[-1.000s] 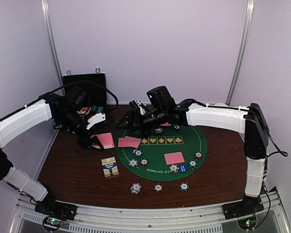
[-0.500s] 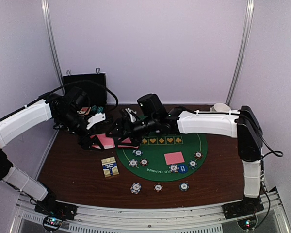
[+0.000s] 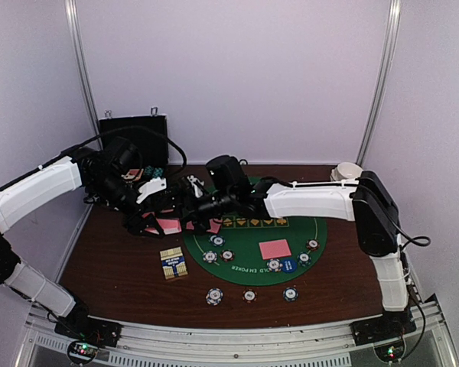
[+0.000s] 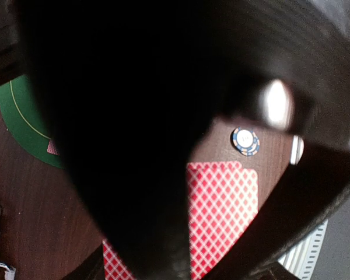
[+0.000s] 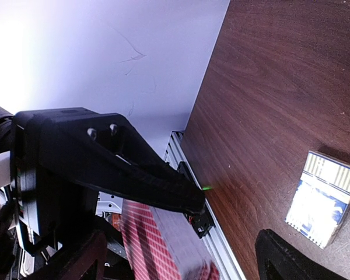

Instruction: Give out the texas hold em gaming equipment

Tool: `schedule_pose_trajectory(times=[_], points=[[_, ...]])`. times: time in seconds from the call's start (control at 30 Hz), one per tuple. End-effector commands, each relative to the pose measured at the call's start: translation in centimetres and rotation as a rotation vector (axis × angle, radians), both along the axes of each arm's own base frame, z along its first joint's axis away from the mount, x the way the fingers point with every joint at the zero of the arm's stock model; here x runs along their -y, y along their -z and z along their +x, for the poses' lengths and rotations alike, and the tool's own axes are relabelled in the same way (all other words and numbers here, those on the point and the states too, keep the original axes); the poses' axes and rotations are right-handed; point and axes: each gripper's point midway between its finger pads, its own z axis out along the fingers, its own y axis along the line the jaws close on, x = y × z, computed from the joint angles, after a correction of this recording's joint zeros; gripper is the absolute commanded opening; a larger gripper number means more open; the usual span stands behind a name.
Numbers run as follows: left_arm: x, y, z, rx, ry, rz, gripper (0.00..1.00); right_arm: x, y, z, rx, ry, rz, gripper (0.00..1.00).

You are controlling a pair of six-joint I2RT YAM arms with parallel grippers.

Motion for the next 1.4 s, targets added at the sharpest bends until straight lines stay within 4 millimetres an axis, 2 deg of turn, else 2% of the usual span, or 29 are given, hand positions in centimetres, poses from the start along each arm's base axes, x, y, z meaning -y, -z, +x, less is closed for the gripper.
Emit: schedule_pose_trajectory(times=[0.0,0.23,0.43,0.57,1.0,1.13,1.37], points=[[0.7,-2.2,0.6,0.046,0.002,-0.063,0.0,-1.4,-0.8,-0.2,-0.013,-0.02,0.058,0.91],[0.6,-2.4,0.7,0.055,0.0,-0.063,0.0,-1.1,1.1,0.3,-0.032,-0.016,0.02,0.87],[0.6,-2.5,0.5,0.055,-0.001,-0.064,0.0,0.8,2.5,1.2,-0.044,0.011,-0.022,0.77],[0.5,-2.5,0.6,0.057,-0.001,-0.061,0.0,1.9,2.6,1.6,-0.026,0.017,-0.049,0.71],[0.4,-2.0,0.6,0.052,-0.003,-0.05,0.0,3.5,-1.2,1.3,0.009,0.008,-0.017,0.6],[0.3,-1.8,0.6,0.049,-0.004,-0.043,0.0,4.0,-2.3,1.2,0.01,0.01,-0.002,0.52],[0.5,-1.9,0.7,0.049,-0.002,-0.046,0.0,4.0,-2.6,0.8,-0.023,0.003,0.023,0.39]])
